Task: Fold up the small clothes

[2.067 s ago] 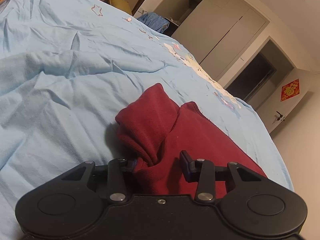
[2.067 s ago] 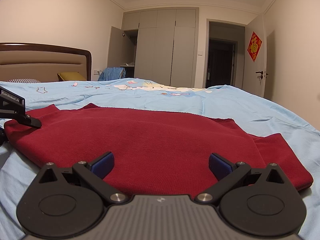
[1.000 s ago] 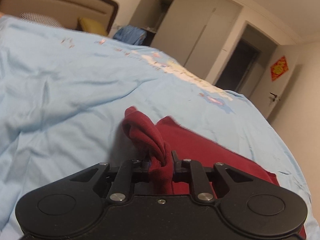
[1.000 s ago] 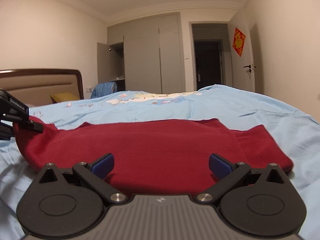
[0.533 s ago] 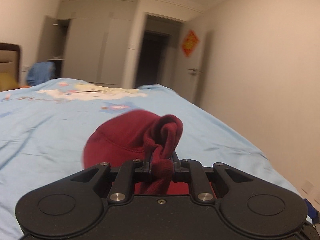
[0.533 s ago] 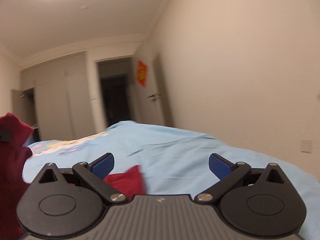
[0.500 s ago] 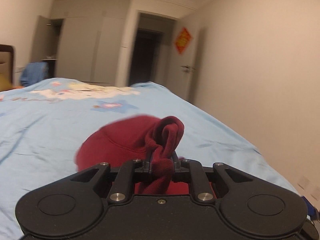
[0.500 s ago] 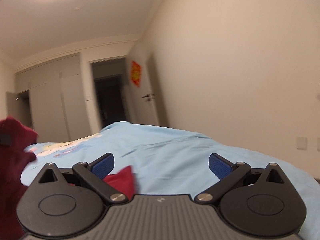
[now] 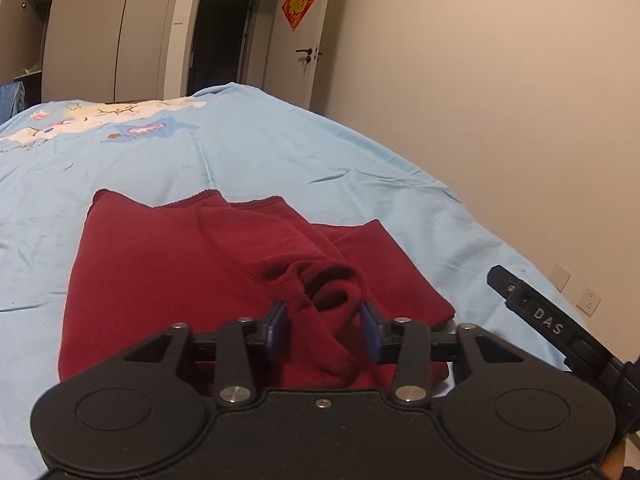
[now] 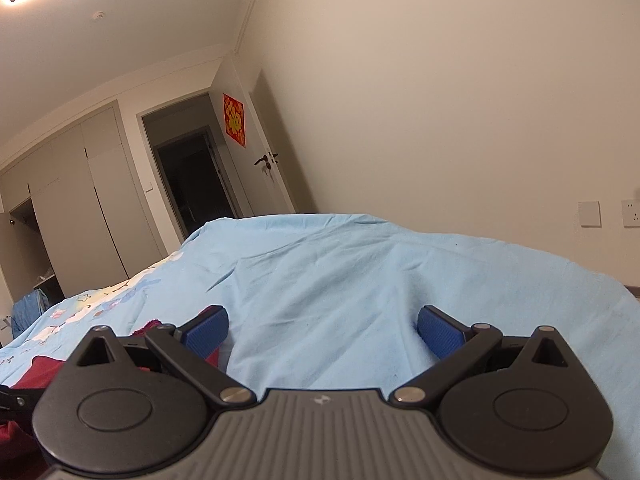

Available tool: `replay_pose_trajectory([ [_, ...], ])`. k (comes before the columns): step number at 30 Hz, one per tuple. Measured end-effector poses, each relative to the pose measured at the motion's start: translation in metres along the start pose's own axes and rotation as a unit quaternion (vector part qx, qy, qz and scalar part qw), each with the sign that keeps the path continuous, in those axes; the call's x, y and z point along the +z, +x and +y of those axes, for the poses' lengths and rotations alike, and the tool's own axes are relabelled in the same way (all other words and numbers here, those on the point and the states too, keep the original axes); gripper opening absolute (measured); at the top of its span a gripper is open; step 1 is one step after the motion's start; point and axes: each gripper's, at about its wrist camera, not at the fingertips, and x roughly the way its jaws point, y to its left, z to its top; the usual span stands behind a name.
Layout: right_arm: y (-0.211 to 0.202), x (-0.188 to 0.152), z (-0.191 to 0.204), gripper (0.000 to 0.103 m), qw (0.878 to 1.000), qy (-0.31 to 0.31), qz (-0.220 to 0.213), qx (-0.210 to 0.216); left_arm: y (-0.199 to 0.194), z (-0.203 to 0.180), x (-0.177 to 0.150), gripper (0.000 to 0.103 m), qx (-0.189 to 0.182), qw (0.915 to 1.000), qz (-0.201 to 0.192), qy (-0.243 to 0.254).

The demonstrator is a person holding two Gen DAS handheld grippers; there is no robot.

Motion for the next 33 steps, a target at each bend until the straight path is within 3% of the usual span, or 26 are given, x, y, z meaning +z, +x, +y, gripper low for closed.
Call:
replay_pose_trajectory([
  [4,0.006,-0.001,0.000,0.103,1.000,0.002,0.011,0.001,-0.020,-0.010,-0.001,0.080,0.016,0.9992,-0.029,0.024],
  [7,0.021,0.002,-0.002,0.103,1.000,0.005,0.025,-0.001,-0.036,-0.015,-0.006,0.097,0.044,0.9969,-0.047,0.046],
  [12,0.021,0.001,-0.003,0.103,1.000,0.005,0.029,-0.001,-0.050,-0.017,-0.015,0.100,0.081,0.9915,-0.058,0.084],
  [15,0.018,0.003,-0.003,0.103,1.000,0.007,0.028,0.007,-0.050,-0.020,-0.021,0.100,0.106,0.9859,-0.057,0.116],
  [19,0.005,0.012,0.002,0.103,0.998,0.002,0.056,0.020,-0.046,-0.027,-0.031,0.096,0.152,0.9706,-0.056,0.178],
  [21,-0.002,0.015,0.006,0.103,0.997,-0.004,0.061,0.045,-0.044,-0.030,-0.035,0.094,0.157,0.9648,-0.057,0.203],
  [24,-0.001,0.025,0.015,0.103,0.990,-0.005,0.083,0.117,-0.041,-0.032,-0.040,0.087,0.161,0.9602,-0.057,0.221],
  [28,0.013,0.034,0.032,0.103,0.964,0.007,0.138,0.225,-0.042,-0.030,-0.044,0.078,0.160,0.9617,-0.054,0.216],
  [33,0.056,0.038,0.060,0.103,0.922,0.037,0.244,0.297,-0.044,-0.022,-0.044,0.054,0.147,0.9684,-0.053,0.194],
])
